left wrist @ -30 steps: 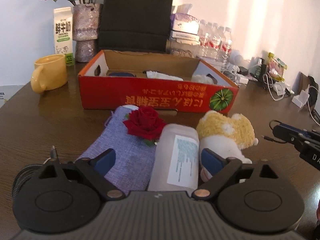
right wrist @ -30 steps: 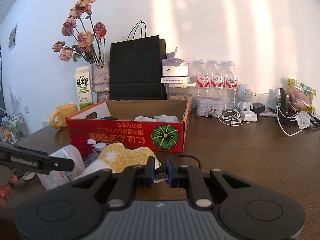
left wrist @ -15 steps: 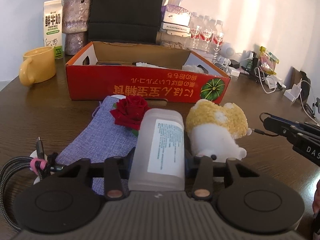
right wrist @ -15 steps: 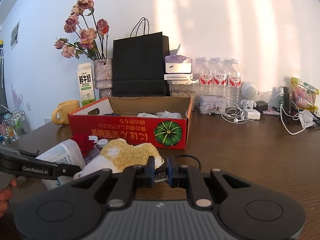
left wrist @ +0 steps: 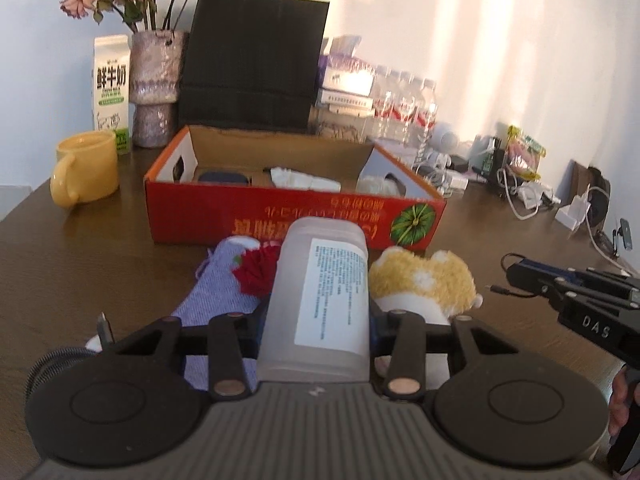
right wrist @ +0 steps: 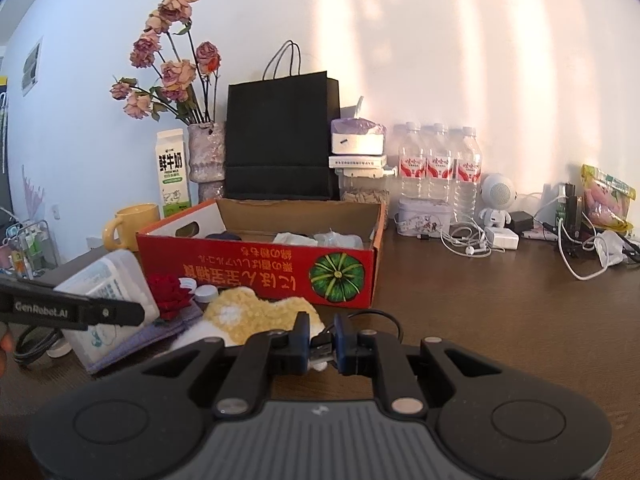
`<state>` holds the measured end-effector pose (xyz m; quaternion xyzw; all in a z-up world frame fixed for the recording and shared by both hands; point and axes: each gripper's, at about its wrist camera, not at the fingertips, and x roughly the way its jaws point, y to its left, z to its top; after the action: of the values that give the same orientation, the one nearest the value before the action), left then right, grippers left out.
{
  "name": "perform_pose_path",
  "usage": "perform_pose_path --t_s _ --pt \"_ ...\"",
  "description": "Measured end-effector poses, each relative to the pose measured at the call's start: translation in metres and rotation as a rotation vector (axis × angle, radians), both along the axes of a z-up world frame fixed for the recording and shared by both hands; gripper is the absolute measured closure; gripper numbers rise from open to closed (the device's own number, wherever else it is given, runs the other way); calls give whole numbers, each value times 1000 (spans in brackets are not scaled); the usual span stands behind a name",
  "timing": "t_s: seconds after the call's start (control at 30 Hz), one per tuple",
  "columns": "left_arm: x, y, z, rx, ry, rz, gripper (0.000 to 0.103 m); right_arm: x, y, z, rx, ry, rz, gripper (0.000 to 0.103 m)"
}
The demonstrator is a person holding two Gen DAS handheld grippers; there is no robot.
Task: Organize objects
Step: 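Grasp the white plastic bottle with the left gripper while the right gripper holds the cable, then carry the white bottle and cable into the cardboard box, opening both grippers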
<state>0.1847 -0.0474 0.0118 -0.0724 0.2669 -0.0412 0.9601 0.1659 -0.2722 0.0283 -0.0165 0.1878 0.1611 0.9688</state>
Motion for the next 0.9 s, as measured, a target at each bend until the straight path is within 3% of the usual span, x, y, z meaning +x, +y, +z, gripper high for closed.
perform_pose_path --t_s 0.53,0.9 --pt "17 14 54 -33 -158 0 60 26 51 45 -19 -90 83 91" --pt "73 39 68 -91 -191 41 60 83 95 65 -11 -119 112 91"
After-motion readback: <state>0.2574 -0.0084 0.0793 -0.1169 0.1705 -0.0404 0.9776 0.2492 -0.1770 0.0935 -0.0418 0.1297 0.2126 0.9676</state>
